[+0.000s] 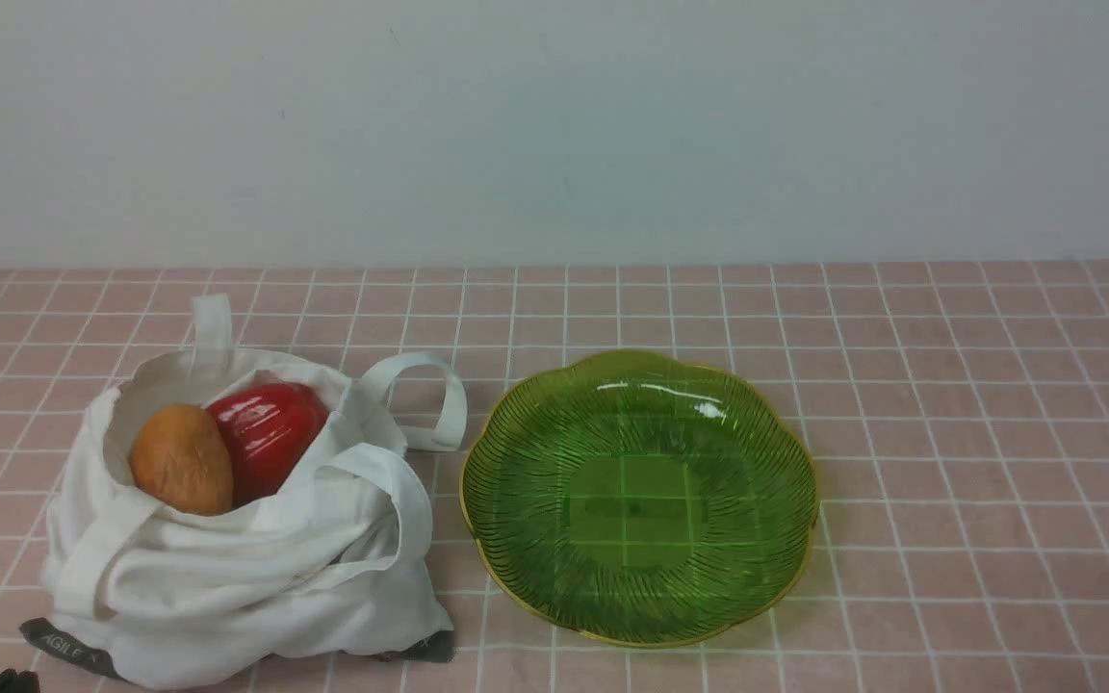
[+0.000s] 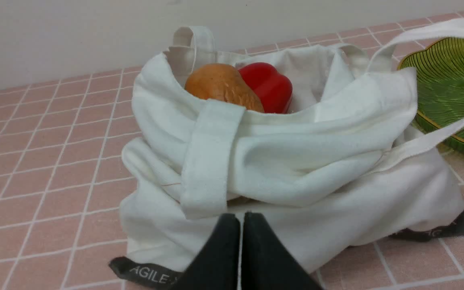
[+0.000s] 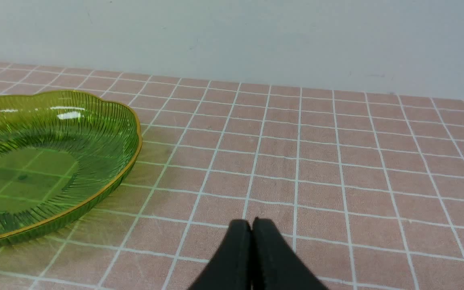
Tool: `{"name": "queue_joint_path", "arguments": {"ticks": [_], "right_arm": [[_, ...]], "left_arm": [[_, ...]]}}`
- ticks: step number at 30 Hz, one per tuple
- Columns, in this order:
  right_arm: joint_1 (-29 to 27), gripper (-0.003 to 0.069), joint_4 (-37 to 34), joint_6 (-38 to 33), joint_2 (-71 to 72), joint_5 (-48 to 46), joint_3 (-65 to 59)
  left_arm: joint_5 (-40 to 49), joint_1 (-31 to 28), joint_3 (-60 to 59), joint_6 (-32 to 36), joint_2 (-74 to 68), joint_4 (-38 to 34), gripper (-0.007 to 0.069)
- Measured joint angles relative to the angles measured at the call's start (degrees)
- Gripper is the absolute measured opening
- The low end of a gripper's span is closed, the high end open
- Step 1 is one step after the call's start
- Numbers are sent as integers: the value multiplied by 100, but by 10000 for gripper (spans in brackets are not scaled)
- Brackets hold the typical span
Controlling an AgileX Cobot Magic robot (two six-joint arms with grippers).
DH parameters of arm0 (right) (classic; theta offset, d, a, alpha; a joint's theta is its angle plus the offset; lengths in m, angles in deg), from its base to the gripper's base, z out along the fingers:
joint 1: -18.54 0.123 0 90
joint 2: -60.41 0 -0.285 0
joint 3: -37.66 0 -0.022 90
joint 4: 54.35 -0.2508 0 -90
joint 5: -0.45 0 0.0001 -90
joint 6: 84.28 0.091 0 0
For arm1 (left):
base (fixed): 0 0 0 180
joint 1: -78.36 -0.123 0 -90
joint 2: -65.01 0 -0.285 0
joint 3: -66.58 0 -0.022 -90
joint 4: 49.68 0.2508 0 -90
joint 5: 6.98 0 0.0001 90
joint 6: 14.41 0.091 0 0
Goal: Take vegetables from bag on pink coffee tablecloth place on plate.
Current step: 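Reach into the cloth bag and grasp the potato inside with the left gripper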
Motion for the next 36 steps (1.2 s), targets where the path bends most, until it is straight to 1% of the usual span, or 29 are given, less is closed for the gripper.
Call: {"name": "queue_joint_path", "arguments": {"ticks": [20,23,25,26,28,29,30,32,33,36], "right_arm": [[0,-15,0,0,0,0,0],[0,-15,0,0,0,0,0],[0,-15,0,0,0,-4,0],[0,-15,0,0,0,-4,0],[0,-15,0,0,0,-4,0],[0,-15,0,0,0,-4,0],[0,-15,0,0,0,-4,0],[0,-15,0,0,0,-4,0],[0,-15,0,0,0,-4,0],[0,-15,0,0,0,-4,0]], "left_arm": [[0,0,0,0,0,0,-5],[-115,0,0,-46,0,-98,-5],[-385,0,0,-191,0,-351,-5],[-684,0,0,-300,0,-546,-5],[-1731,0,0,-624,0,-1137,-5],[-1816,0,0,-654,0,-1183,-5],[-2514,0,0,-913,0,-1512,-5],[-3009,0,0,-1103,0,-1809,-5],[-3654,0,0,-1323,0,-2074,-5],[-4084,0,0,-1409,0,-2247,-5]]}}
